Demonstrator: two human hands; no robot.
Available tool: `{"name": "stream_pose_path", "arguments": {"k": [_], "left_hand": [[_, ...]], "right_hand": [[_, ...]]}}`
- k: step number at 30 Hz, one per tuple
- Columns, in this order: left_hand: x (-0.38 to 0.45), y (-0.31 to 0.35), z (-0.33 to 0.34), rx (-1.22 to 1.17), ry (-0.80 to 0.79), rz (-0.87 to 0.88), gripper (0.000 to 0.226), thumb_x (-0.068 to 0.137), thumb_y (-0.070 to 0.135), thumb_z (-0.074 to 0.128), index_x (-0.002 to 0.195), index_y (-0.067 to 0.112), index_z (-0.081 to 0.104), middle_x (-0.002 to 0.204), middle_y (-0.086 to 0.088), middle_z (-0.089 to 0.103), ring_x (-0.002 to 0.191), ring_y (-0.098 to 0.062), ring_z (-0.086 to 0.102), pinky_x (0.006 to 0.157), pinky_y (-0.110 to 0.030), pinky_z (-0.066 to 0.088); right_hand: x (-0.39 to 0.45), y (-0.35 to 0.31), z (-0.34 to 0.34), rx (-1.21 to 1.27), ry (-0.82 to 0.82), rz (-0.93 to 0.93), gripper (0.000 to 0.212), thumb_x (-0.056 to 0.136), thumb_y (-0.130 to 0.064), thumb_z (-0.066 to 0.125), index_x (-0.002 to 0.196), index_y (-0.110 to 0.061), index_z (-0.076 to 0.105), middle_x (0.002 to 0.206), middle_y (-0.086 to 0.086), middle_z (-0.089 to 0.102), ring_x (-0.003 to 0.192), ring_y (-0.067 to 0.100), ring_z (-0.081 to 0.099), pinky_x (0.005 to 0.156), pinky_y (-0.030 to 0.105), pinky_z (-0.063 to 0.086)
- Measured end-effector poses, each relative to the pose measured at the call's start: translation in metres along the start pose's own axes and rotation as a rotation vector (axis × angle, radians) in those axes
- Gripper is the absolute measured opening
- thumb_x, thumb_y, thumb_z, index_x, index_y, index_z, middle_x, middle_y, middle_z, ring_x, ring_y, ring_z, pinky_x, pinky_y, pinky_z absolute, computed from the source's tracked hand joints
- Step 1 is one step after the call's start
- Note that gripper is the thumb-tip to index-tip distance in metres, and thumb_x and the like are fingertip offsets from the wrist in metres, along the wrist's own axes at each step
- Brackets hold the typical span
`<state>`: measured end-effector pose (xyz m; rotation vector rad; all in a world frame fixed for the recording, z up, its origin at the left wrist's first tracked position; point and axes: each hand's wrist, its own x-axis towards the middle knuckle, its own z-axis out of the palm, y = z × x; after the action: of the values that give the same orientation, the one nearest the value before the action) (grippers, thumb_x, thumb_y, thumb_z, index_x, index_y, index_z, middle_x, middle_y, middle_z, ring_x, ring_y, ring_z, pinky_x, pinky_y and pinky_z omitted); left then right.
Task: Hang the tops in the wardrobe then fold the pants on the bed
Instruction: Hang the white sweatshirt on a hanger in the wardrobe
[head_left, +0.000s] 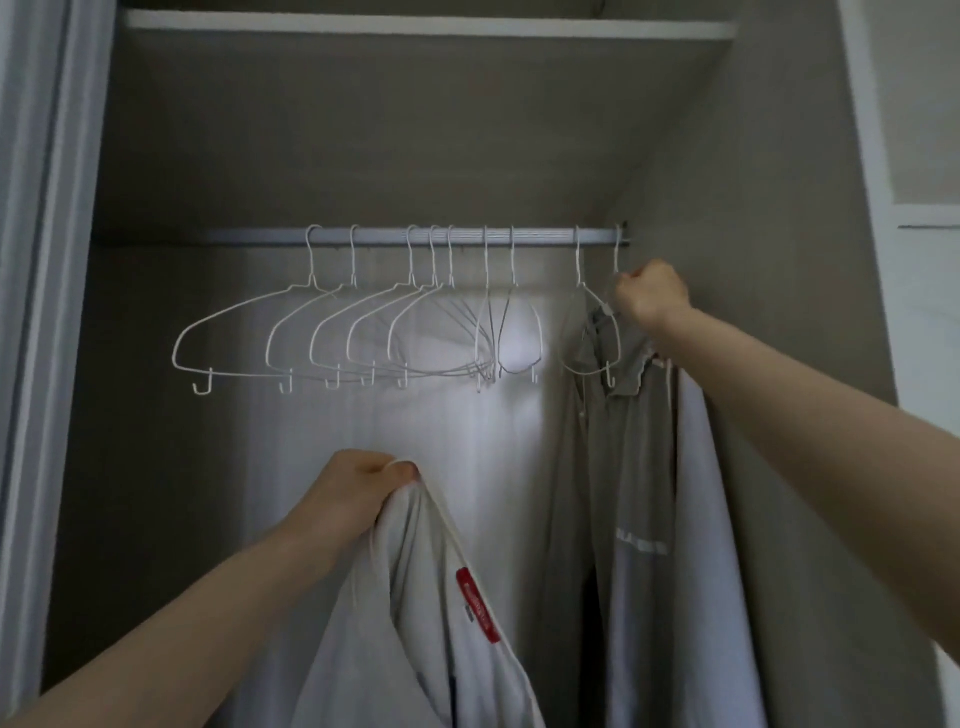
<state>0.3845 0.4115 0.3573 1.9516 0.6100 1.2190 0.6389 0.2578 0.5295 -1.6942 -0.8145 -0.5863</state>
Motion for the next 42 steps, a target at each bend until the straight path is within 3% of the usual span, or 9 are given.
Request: {"name": "stream_pose_path", "arguments": {"k": [4, 7, 10, 12, 24, 31, 34, 38, 42], "left_hand": [[0.003, -0.016, -0.016, 0.243, 0.101, 0.159, 0.042, 0.092, 0.022, 0.062, 0.056, 0.004, 0.049, 0.053, 0.000, 0.041, 0.052, -0.016, 0.038, 0.057, -0.031, 0.033], [0.002, -0.028, -0.025, 0.243, 0.169, 0.169, 0.043, 0.093, 0.021, 0.061, 0.057, 0.002, 0.047, 0.054, -0.001, 0.037, 0.054, -0.018, 0.035, 0.058, -0.034, 0.030], [0.001, -0.035, -0.031, 0.269, 0.185, 0.170, 0.043, 0.094, 0.019, 0.060, 0.060, -0.004, 0.047, 0.056, -0.007, 0.038, 0.055, -0.019, 0.035, 0.058, -0.034, 0.029], [-0.001, -0.039, -0.035, 0.299, 0.182, 0.180, 0.043, 0.094, 0.018, 0.059, 0.061, -0.006, 0.048, 0.057, -0.008, 0.039, 0.056, -0.019, 0.036, 0.058, -0.034, 0.029], [-0.003, -0.055, -0.025, 0.427, 0.189, 0.184, 0.044, 0.096, 0.024, 0.058, 0.058, 0.004, 0.048, 0.054, -0.003, 0.040, 0.055, -0.021, 0.039, 0.059, -0.035, 0.035], [-0.012, -0.024, -0.005, 0.402, 0.206, 0.207, 0.048, 0.095, 0.020, 0.059, 0.051, 0.014, 0.040, 0.053, -0.005, 0.037, 0.057, -0.022, 0.036, 0.059, -0.037, 0.030], [-0.021, -0.010, 0.005, 0.413, 0.223, 0.211, 0.050, 0.094, 0.020, 0.059, 0.048, 0.015, 0.038, 0.049, -0.002, 0.036, 0.054, -0.020, 0.036, 0.058, -0.036, 0.028], [-0.037, -0.004, 0.021, 0.439, 0.235, 0.141, 0.052, 0.093, 0.022, 0.060, 0.047, 0.016, 0.036, 0.046, 0.000, 0.033, 0.047, -0.012, 0.034, 0.055, -0.035, 0.028], [-0.051, -0.010, 0.031, 0.432, 0.228, -0.012, 0.054, 0.089, 0.023, 0.064, 0.045, 0.016, 0.034, 0.044, 0.000, 0.030, 0.046, -0.016, 0.033, 0.051, -0.032, 0.029]], "right_hand": [[0.027, 0.006, 0.022, -0.072, -0.150, 0.073, 0.043, 0.101, -0.028, 0.041, 0.129, 0.003, 0.053, 0.134, 0.021, 0.053, 0.124, 0.037, 0.050, 0.102, 0.038, 0.041], [0.035, 0.013, 0.042, 0.029, -0.234, 0.134, 0.037, 0.101, -0.019, 0.041, 0.129, 0.004, 0.049, 0.128, 0.021, 0.053, 0.118, 0.037, 0.052, 0.095, 0.041, 0.043], [0.036, 0.022, 0.056, 0.169, -0.255, 0.218, 0.017, 0.098, -0.013, 0.044, 0.090, -0.005, 0.056, 0.092, 0.019, 0.056, 0.068, 0.026, 0.053, 0.059, 0.032, 0.042], [0.036, 0.027, 0.061, 0.241, -0.243, 0.251, 0.029, 0.097, -0.012, 0.038, 0.070, -0.012, 0.048, 0.074, 0.012, 0.051, 0.054, 0.020, 0.042, 0.051, 0.023, 0.034], [-0.014, 0.006, 0.026, 0.580, -0.206, 0.209, 0.018, 0.097, -0.027, 0.031, 0.097, -0.022, 0.049, 0.088, 0.004, 0.056, 0.074, 0.022, 0.050, 0.073, 0.043, 0.048], [-0.109, 0.019, -0.031, 0.648, -0.170, 0.132, 0.026, 0.098, -0.023, 0.036, 0.076, -0.022, 0.049, 0.071, 0.000, 0.051, 0.062, 0.015, 0.044, 0.060, 0.029, 0.037], [-0.148, 0.028, -0.066, 0.658, -0.179, 0.182, 0.024, 0.097, -0.025, 0.039, 0.075, -0.024, 0.051, 0.081, -0.002, 0.056, 0.072, 0.013, 0.051, 0.071, 0.032, 0.040], [-0.197, 0.046, -0.109, 0.651, -0.327, 0.286, 0.023, 0.098, -0.033, 0.041, 0.080, -0.028, 0.054, 0.091, -0.003, 0.062, 0.087, 0.018, 0.057, 0.083, 0.047, 0.045], [-0.230, 0.069, -0.135, 0.636, -0.616, 0.388, 0.026, 0.099, -0.035, 0.043, 0.079, -0.026, 0.056, 0.080, 0.002, 0.063, 0.075, 0.021, 0.062, 0.077, 0.050, 0.052]]}}
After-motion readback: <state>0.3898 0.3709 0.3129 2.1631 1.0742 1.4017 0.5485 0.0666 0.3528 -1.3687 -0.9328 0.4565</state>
